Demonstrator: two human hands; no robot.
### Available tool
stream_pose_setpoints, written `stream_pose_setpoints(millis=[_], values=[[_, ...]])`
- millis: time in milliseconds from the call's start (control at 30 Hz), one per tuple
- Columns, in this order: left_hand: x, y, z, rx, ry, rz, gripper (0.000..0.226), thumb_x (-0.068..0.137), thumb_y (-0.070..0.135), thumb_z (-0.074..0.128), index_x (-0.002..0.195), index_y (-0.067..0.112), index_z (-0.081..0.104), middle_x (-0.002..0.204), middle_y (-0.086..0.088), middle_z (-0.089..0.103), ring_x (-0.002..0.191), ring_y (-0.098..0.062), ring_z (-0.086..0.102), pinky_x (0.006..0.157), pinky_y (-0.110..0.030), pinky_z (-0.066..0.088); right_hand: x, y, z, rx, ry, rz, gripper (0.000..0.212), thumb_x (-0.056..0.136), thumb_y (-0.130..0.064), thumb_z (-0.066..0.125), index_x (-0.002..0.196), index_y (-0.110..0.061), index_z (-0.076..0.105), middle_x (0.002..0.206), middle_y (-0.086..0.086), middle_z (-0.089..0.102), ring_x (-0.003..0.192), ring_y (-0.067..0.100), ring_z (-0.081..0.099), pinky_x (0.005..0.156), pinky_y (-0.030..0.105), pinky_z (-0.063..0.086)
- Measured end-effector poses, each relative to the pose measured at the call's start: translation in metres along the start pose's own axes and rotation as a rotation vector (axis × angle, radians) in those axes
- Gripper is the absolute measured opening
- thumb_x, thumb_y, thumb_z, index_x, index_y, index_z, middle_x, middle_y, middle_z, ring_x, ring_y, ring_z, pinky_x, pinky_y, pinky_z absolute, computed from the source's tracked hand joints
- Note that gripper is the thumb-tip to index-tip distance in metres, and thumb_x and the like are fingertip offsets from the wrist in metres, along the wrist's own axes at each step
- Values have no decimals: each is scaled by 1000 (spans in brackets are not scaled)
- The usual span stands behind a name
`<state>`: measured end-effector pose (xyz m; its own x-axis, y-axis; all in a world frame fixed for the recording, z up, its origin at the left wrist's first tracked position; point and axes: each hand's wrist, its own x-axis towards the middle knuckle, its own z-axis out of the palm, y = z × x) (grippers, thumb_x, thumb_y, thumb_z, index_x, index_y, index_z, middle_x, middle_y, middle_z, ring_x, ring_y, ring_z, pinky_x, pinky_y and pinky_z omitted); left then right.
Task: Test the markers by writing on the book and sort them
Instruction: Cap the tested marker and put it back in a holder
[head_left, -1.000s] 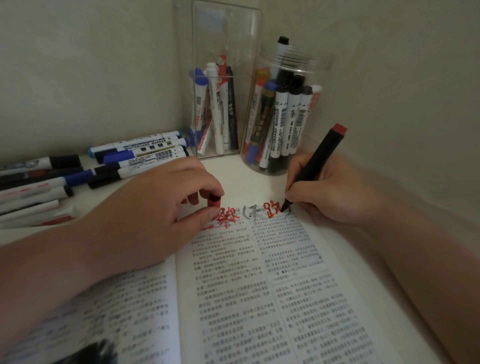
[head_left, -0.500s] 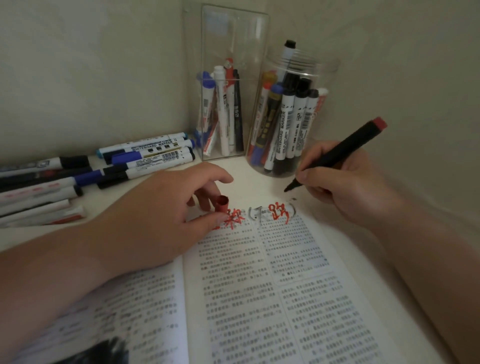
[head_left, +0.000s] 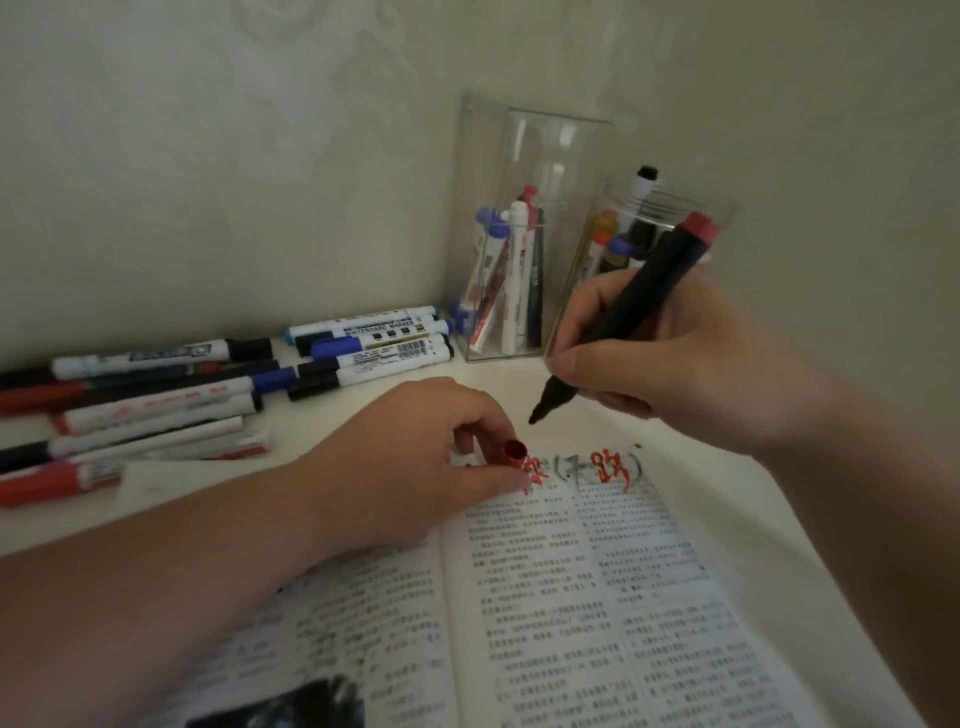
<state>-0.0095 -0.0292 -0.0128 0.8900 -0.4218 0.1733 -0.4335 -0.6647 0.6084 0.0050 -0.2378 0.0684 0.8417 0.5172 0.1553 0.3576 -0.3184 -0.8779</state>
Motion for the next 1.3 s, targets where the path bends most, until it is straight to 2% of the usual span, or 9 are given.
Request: stream_pose_setpoints(millis=[233,433,567,800,900,967,1033,1167,1300], values=[[1,-2,1,7,13,70,29,80,61,69,96,36,73,90,22,64,95,2,54,83,-23,46,3,13,13,-200,-61,61,8,82,-7,75,75,-8,71,64,-3,62,64,5,58,60,17,46],[2,-1,2,-49,18,86,16,78,60,70,79,45,64,87,25,59,89,0,55,72,-18,41,5,28,20,-264,-54,53,18,79,-34,77,82,-17,70,70,2,65,60,12,59,56,36,50],[2,2,0,-68,1,109,15,79,61,66,74,49,58,90,28,58,88,0,54,69,-14,37,2,33,19,-196,-48,39,18,84,-26,81,82,-11,71,70,9,68,55,10,58,52,29,46],[3,-3,4,-65,24,166,17,88,55,65,76,45,58,86,23,57,86,-4,55,70,-17,37,-1,35,22,-218,-11,54,16,85,-23,81,81,-14,69,67,0,65,59,11,58,57,36,50],[3,-6,4,-60,34,175,12,88,50,69,80,43,62,88,19,59,88,-4,56,71,-12,38,-1,36,26,-251,-5,60,17,85,-24,80,78,-18,66,63,-7,61,59,7,55,57,33,48],[3,-7,4,-24,33,193,12,87,54,65,79,47,59,87,18,60,89,-4,56,72,-13,39,-3,36,31,-263,-1,72,21,87,-21,78,73,-24,62,59,-14,59,54,-1,52,53,19,43],[3,-9,5,-13,28,203,14,86,60,55,79,47,57,86,18,59,89,-5,56,73,-15,40,-5,37,34,-273,6,81,25,89,-19,77,72,-28,60,59,-19,60,54,-3,53,53,15,42],[2,-12,7,9,27,210,16,88,59,53,82,45,56,89,18,57,93,-4,53,76,-16,39,-5,39,34,-298,11,106,21,88,-26,77,74,-30,62,62,-18,61,55,-2,52,54,18,40],[3,-12,6,-10,58,196,24,87,58,57,93,36,62,91,17,60,94,-5,54,79,-26,43,-5,43,38,-232,57,92,13,82,-36,79,88,-32,68,68,-3,65,62,8,55,61,43,51]])
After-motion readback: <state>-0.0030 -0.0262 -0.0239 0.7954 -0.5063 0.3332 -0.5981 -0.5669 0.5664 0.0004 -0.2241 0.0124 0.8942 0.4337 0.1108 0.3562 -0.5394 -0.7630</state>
